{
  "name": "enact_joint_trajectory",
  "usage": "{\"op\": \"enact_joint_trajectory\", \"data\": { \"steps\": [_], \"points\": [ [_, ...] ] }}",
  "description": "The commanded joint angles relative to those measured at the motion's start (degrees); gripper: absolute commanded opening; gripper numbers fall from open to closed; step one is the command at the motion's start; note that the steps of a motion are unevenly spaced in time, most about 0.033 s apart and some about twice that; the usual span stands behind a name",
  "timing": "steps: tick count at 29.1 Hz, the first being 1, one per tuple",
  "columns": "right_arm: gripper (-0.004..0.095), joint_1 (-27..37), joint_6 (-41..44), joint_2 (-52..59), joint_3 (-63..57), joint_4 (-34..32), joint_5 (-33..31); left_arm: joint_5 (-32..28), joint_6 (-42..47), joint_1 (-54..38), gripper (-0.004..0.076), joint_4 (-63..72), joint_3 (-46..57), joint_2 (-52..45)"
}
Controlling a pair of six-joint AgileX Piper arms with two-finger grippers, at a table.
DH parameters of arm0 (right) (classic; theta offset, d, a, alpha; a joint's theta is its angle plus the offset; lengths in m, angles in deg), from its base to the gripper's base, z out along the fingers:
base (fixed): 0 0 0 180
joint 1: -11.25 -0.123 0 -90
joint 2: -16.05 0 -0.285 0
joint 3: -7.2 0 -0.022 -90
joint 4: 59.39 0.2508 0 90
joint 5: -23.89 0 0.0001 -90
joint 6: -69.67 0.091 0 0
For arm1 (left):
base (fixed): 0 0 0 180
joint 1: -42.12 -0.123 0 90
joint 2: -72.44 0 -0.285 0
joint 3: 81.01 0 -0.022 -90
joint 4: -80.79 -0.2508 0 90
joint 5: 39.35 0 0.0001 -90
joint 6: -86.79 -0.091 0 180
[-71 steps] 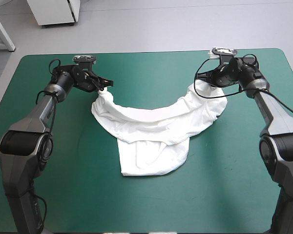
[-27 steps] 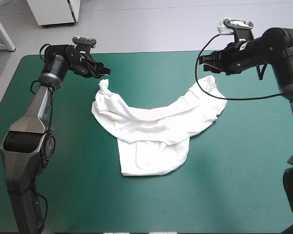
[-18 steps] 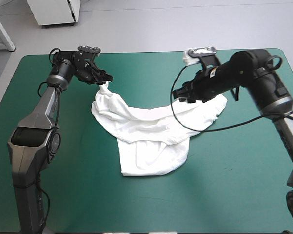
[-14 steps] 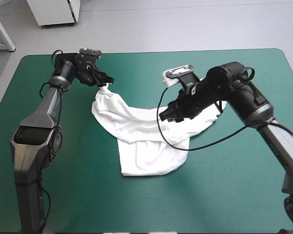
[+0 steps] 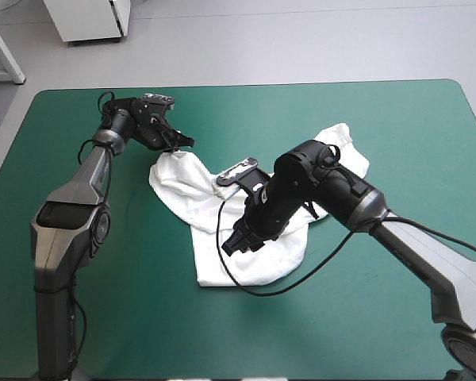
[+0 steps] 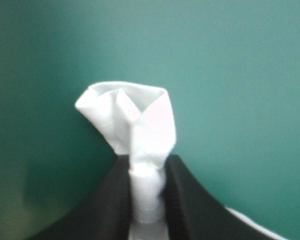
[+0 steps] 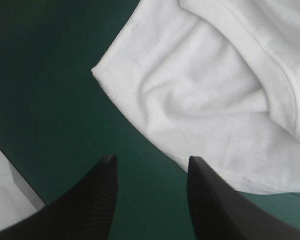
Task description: Fold the cloth
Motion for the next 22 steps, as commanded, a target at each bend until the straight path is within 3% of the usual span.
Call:
{"op": "enact_joint_trajectory", "data": {
  "steps": [1,5,10,22],
  "points": [
    [0.0422,-0.4,-0.6,0.8,1.2,0.5,1.4,-0.3,0.6,0.8,-0.0008,1.1,-1.5,-2.8],
    [0.0447,-0.4,-1.1,-1.5,1.2,1.0,1.4,-1.6,0.8,0.8,-0.0009,1.1,-1.5,-2.7],
    [0.0556,-1.1,-1.5,-4.7,1.2,2.6,1.4,-1.9,0.8,0.8,-0.0009,1.1,-1.5,-2.7],
    [0.0557,-9.0,-1.7,-10.9,1.2,2.0,3.5,-3.2,1.8,0.8,-0.0009,1.7,-1.5,-2.7]
  ]
}}
